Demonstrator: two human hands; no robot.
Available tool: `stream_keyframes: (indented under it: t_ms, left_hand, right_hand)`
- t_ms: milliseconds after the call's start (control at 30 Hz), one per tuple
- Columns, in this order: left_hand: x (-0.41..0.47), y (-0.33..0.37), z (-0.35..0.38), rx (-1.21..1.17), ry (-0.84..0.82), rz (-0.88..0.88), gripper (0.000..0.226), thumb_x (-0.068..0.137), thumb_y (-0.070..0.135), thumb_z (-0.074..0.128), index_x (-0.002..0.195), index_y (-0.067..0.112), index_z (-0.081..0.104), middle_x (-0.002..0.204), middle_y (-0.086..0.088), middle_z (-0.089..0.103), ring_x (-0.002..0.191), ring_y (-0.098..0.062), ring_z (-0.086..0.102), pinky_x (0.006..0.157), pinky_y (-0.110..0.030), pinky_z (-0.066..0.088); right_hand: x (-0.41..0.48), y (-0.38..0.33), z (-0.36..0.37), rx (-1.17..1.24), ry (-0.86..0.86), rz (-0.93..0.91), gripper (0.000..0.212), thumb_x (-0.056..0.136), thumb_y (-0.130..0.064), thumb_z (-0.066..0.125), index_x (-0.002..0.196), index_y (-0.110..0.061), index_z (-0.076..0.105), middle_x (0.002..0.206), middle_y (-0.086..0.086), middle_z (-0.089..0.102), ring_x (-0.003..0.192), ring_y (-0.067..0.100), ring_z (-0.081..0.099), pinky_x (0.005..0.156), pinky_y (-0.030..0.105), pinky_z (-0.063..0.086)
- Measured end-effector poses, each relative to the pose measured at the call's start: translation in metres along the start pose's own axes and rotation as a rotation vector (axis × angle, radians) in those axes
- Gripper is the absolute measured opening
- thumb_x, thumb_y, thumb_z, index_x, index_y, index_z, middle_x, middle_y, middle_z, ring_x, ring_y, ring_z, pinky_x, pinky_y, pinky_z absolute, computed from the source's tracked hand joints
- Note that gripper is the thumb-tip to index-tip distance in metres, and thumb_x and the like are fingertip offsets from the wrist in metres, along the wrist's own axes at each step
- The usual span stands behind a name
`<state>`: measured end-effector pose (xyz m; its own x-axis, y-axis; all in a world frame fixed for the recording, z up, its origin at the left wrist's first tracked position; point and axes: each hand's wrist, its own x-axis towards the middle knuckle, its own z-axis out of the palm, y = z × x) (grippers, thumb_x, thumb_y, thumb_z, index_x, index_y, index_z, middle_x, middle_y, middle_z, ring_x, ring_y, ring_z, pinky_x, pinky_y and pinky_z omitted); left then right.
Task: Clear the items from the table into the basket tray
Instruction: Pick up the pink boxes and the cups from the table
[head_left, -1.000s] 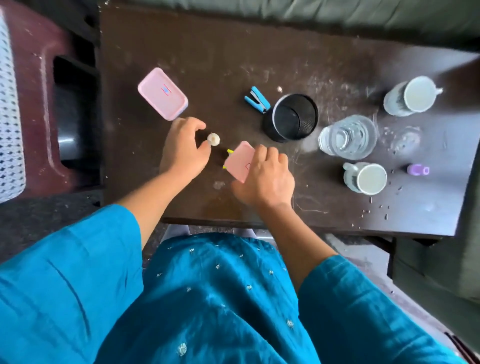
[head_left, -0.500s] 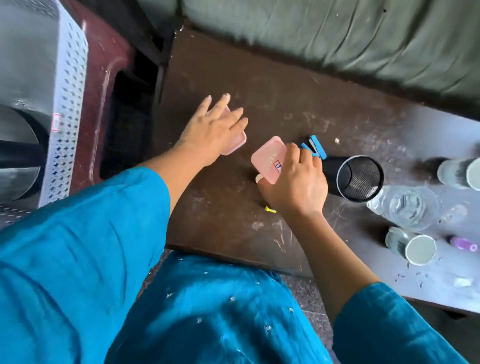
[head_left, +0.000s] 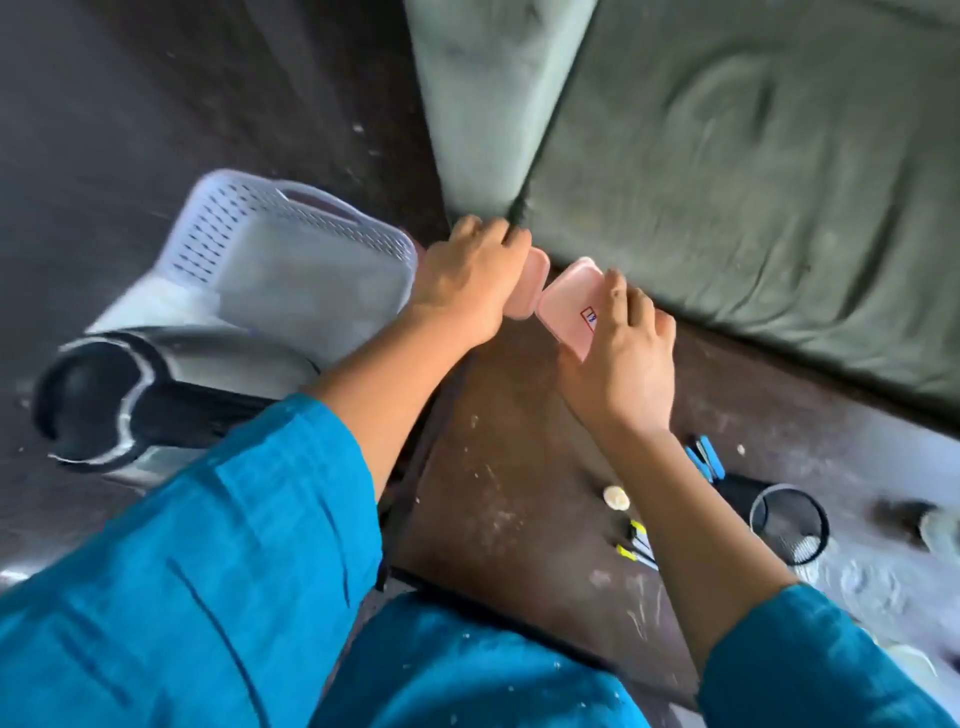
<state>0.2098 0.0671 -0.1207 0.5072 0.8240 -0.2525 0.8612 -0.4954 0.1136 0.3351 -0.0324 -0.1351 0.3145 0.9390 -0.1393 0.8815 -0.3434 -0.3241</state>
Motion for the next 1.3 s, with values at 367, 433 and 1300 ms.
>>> stream_keyframes:
  t_ms: [367,433,1300]
  left_hand:
    - [-0.021,-0.192,-0.071,0.133,-0.202,0.047,0.072,0.053,0.018,0.086,0.113,0.020,0.046,0.112,-0.006,0.056,0.101,-0.036,0.053,0.080,-0.045,0.049]
    - [-0.027,-0.216,-0.062,0.169,-0.263,0.049,0.073,0.054,0.021,0.085,0.117,0.021,0.046,0.112,-0.006,0.057,0.098,-0.036,0.056,0.079,-0.043,0.049]
    - [-0.010,-0.260,0.037,0.416,-0.105,0.064,0.070,0.063,0.036,0.079,0.107,0.000,0.038,0.106,-0.022,0.049,0.069,-0.041,0.062,0.046,-0.033,0.033]
  right_hand:
    - [0.034,-0.157,0.028,0.008,-0.109,-0.317,0.084,0.078,-0.035,0.064,0.143,-0.002,0.022,0.127,0.018,0.045,0.111,0.038,0.046,0.088,0.045,0.043]
    - [0.036,-0.169,0.046,0.005,-0.158,-0.343,0.087,0.078,-0.037,0.065,0.143,-0.001,0.020,0.131,0.018,0.044,0.116,0.037,0.044,0.092,0.044,0.041]
    - [0.069,-0.191,0.125,-0.255,-0.215,-0.451,0.028,0.092,-0.011,0.047,0.118,-0.003,0.045,0.127,0.023,0.041,0.114,0.039,0.040,0.093,0.046,0.038]
